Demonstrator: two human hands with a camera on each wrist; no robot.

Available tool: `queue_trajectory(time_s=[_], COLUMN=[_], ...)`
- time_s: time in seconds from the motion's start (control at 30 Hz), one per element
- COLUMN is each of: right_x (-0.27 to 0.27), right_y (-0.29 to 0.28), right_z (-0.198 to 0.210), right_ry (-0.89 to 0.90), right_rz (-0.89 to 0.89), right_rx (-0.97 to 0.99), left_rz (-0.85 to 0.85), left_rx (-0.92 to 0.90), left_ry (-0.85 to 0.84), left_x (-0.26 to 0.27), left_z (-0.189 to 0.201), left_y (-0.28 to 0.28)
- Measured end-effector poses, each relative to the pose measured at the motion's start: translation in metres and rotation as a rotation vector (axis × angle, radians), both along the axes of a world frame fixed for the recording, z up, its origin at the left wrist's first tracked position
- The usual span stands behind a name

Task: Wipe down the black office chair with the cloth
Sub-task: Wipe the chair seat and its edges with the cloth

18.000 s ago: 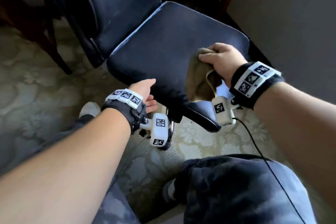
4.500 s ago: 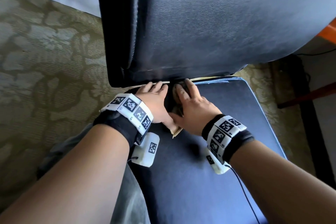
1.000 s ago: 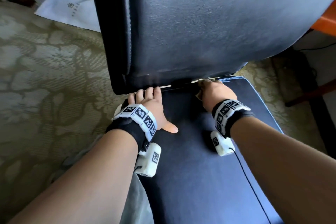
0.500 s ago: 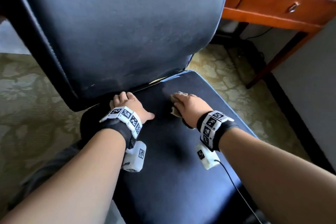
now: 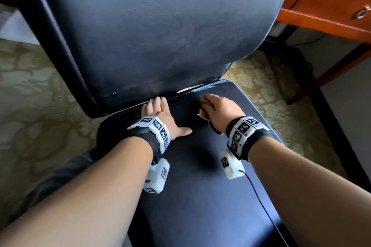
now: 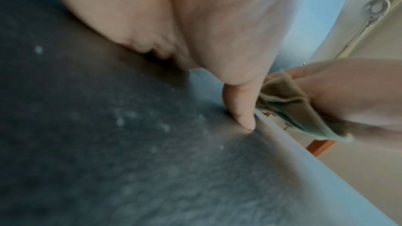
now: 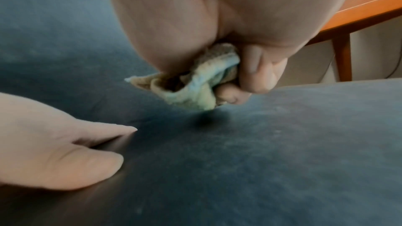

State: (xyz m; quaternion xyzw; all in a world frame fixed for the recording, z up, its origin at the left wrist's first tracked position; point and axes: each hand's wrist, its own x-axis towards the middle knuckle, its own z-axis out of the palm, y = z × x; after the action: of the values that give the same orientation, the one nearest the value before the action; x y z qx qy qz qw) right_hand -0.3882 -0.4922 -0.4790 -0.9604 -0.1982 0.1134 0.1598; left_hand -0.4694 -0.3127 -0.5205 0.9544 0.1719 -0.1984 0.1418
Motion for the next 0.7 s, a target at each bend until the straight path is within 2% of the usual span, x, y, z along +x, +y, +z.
queue_trajectory(time_s=[0.07,0.2,0.33,0.4,0.5,0.57,0.7], right_x=[0.012,0.020,0.056,0.057,0.030,0.033,0.057], right_y=[0.020,0.064,0.048,0.051,0.069,0.062,0.044], right_z=[-0.007,-0.026,-0.035,-0.036,-0.037,-0.034,-0.024], right_ry=[-0.053,-0.060,-0.086,-0.097,-0.052,-0.045,-0.120], right_rz=[0.023,0.292,0.134,0.090,0.234,0.309,0.112], right_rx=[-0.034,-0.217,-0.346,-0.362,-0.340,-0.344,-0.364], left_rz=[0.002,0.017,0.009,0.006,0.016,0.016,-0.013], left_rx=[-0.004,-0.037,-0.008,0.006,-0.011,-0.016,0.014], left_ry=[-0.021,-0.085,-0.104,-0.103,-0.092,-0.090,-0.070], left_x=[0.000,-0.001,-0.003,-0.003,-0.002,-0.003,-0.001], left_z=[-0.003,-0.010,-0.013,-0.013,-0.012,-0.011,-0.012], left_y=[0.001,0.001,0.001,0.000,0.001,0.002,0.001])
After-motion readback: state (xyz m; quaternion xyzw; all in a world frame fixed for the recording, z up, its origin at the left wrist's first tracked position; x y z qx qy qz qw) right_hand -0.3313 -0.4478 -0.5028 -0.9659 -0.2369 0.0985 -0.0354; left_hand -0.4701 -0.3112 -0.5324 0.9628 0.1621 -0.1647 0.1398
